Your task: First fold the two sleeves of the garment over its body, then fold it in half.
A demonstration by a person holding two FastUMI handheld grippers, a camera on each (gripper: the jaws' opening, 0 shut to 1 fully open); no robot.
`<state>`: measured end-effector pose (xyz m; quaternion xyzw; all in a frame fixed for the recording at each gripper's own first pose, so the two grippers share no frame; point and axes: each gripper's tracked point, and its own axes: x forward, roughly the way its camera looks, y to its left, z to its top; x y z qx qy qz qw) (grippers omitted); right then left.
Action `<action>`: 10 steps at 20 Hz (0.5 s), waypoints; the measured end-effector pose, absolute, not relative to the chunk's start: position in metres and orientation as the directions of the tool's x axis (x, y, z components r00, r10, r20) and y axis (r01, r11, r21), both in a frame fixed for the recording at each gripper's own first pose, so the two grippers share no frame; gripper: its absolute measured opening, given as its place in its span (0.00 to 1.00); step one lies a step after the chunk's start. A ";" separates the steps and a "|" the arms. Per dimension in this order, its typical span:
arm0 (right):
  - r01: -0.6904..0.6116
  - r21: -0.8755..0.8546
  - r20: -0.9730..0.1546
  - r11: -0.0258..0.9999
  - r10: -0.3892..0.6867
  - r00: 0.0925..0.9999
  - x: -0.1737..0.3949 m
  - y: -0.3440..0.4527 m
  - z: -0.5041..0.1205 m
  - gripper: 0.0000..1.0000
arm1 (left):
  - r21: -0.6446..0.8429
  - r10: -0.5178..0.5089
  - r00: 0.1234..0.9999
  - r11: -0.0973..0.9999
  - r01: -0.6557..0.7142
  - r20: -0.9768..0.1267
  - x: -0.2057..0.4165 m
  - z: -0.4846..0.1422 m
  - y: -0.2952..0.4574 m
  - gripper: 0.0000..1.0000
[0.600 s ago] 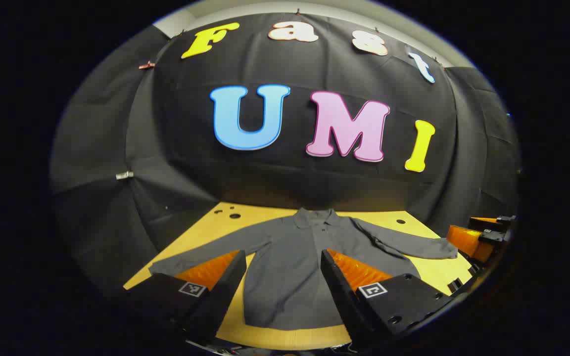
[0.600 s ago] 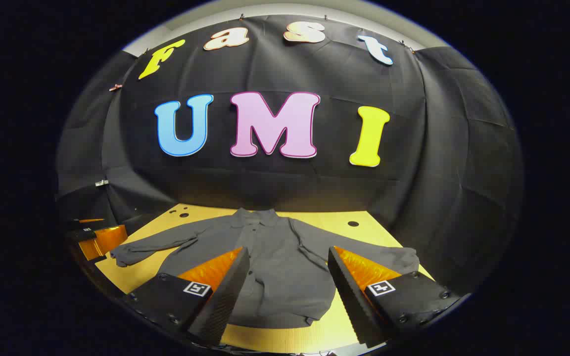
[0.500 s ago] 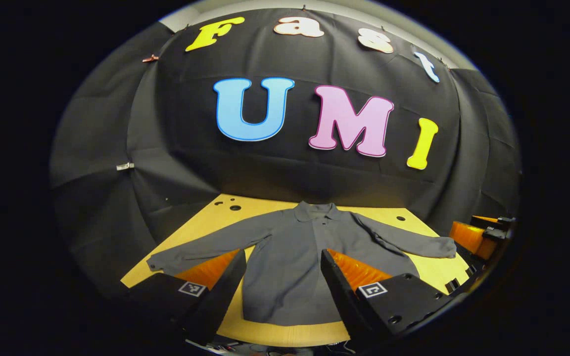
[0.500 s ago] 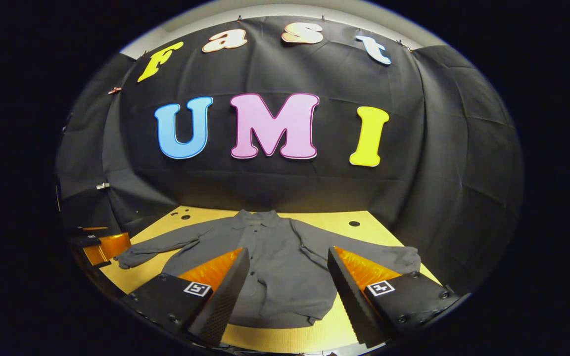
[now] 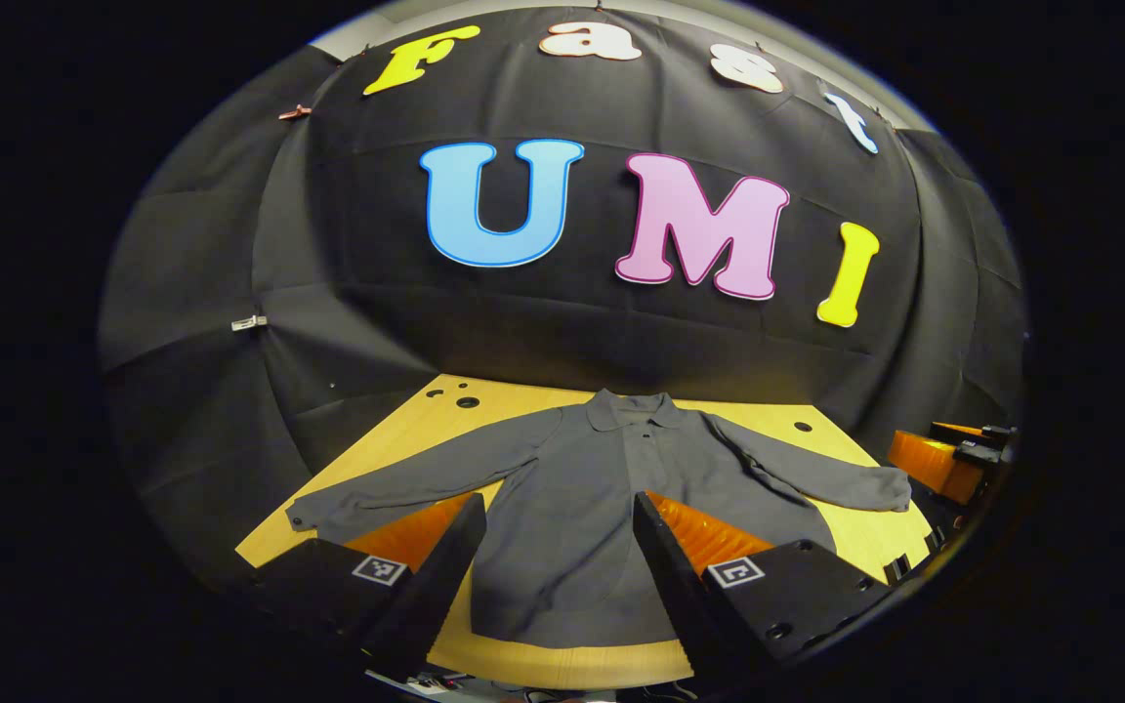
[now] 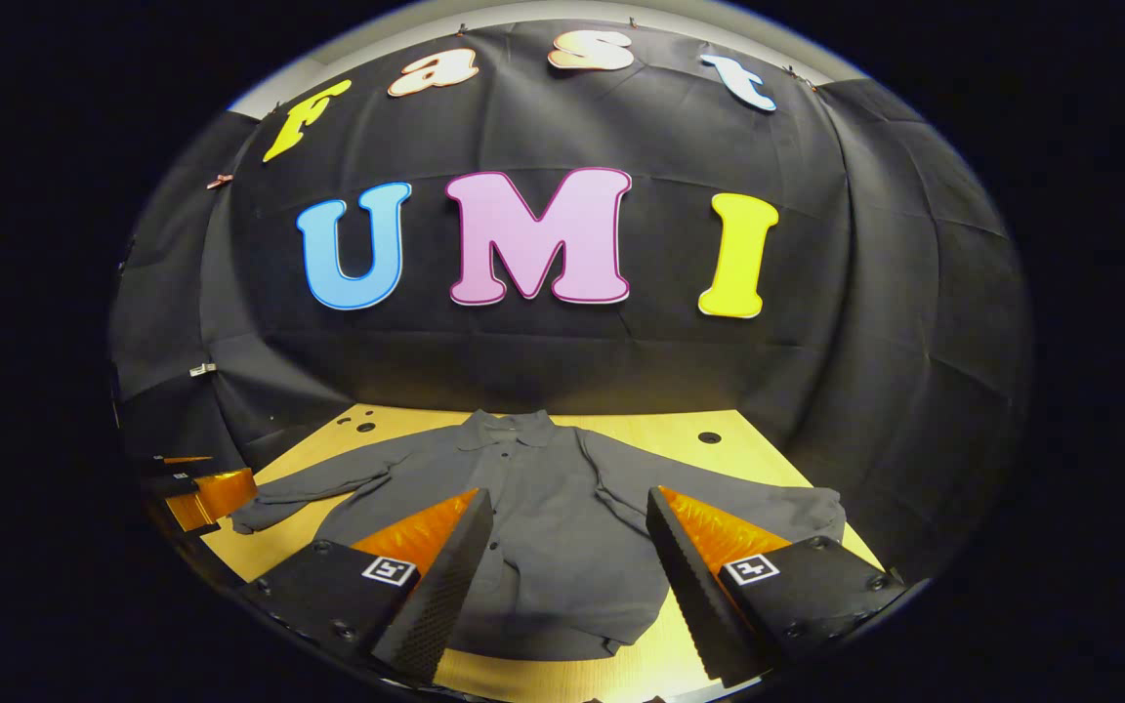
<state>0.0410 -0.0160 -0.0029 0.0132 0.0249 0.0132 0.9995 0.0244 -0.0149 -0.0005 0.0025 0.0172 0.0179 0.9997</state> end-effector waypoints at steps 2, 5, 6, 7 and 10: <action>-0.023 0.042 -0.063 0.999 0.025 0.998 0.047 -0.022 -0.004 0.98 | 0.016 0.036 0.999 0.999 -0.036 -0.021 0.029 0.006 -0.021 0.96; -0.014 0.057 -0.074 0.998 0.018 0.997 0.056 -0.033 -0.005 0.98 | 0.022 0.035 0.999 0.999 -0.034 -0.019 0.037 0.006 -0.029 0.96; -0.013 0.059 -0.077 0.998 0.017 0.997 0.059 -0.036 -0.005 0.98 | 0.022 0.035 0.999 0.999 -0.034 -0.021 0.040 0.006 -0.031 0.96; -0.011 0.059 -0.080 0.998 0.016 0.997 0.062 -0.039 -0.005 0.98 | 0.022 0.036 0.999 0.999 -0.035 -0.024 0.042 0.005 -0.034 0.96; -0.007 0.051 -0.112 0.999 0.013 0.994 0.067 -0.047 -0.011 0.98 | 0.020 0.039 0.999 0.999 -0.039 -0.026 0.049 0.007 -0.041 0.96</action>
